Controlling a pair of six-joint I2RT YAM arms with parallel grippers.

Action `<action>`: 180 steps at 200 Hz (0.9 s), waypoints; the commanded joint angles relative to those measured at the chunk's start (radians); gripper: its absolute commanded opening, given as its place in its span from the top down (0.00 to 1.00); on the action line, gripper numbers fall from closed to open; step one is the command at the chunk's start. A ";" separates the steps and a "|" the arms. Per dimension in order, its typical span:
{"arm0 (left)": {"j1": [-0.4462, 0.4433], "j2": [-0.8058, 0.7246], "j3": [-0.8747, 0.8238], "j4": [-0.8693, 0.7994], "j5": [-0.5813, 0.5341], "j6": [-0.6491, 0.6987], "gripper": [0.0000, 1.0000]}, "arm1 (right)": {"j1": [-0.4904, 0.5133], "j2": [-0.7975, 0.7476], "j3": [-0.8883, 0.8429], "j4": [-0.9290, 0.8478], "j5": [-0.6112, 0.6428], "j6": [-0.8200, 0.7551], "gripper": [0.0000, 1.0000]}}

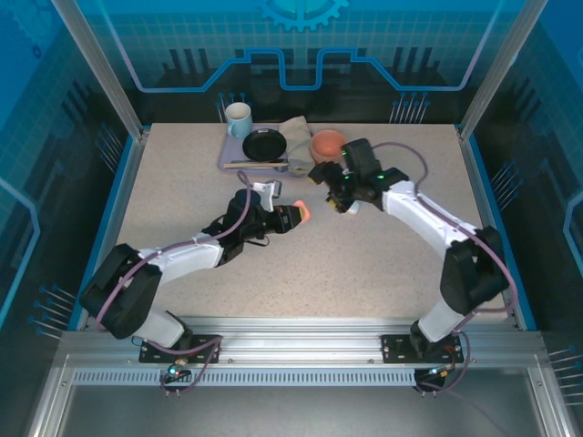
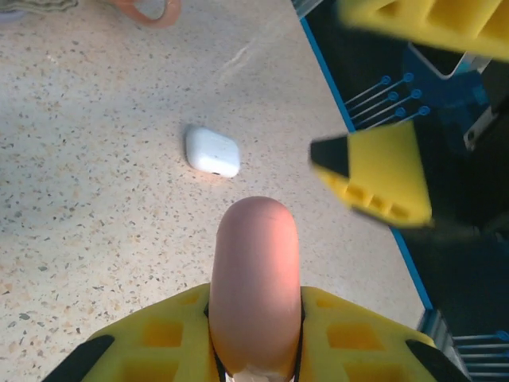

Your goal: Insert the wireless bluetooth earbuds into the charging case

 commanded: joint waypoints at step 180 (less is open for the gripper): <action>0.234 -0.008 0.277 -0.410 0.640 0.230 1.00 | 0.065 -0.080 -0.191 0.393 -0.389 -0.591 0.27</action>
